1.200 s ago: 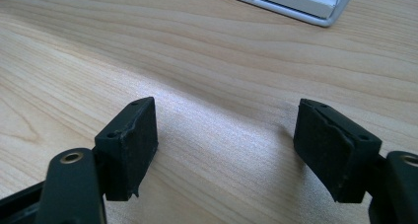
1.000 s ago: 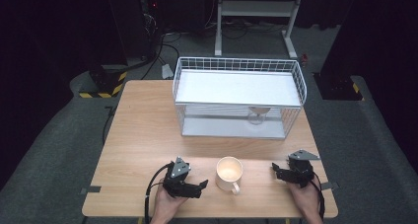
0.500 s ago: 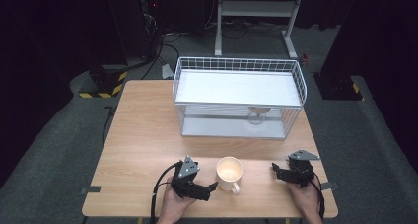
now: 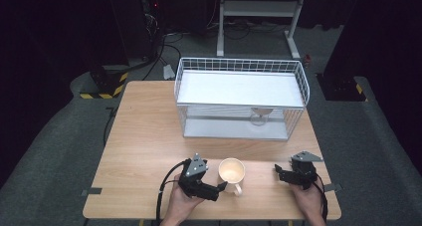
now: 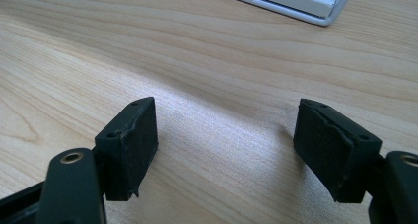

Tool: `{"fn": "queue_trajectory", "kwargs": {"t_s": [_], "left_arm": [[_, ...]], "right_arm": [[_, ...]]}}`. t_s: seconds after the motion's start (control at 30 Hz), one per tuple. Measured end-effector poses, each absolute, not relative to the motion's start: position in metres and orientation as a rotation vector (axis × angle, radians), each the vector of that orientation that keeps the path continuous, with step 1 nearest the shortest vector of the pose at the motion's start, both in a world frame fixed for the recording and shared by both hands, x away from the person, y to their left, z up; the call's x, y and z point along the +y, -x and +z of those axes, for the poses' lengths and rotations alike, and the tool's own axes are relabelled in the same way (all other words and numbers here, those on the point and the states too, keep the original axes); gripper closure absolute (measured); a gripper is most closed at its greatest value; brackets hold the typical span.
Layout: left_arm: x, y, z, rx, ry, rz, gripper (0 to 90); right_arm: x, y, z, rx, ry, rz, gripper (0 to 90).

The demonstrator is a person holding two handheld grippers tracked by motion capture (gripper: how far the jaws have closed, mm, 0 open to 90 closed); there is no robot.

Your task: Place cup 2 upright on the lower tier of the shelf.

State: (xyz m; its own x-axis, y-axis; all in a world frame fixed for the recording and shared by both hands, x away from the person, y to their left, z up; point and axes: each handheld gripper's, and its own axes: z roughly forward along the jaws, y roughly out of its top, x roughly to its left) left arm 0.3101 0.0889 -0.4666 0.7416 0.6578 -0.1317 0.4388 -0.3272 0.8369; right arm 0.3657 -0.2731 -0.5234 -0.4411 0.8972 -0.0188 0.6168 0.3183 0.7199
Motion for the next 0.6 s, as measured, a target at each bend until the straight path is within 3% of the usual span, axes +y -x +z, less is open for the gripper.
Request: {"fn": "queue_trajectory", "kwargs": {"t_s": [0.6], "left_arm": [[0.054, -0.324, -0.461, 0.771, -2.02, 0.264, 0.4]], "right_arm": [[-0.273, -0.366, -0.523, 2.173, -1.341, 0.908, 24.6]]}}
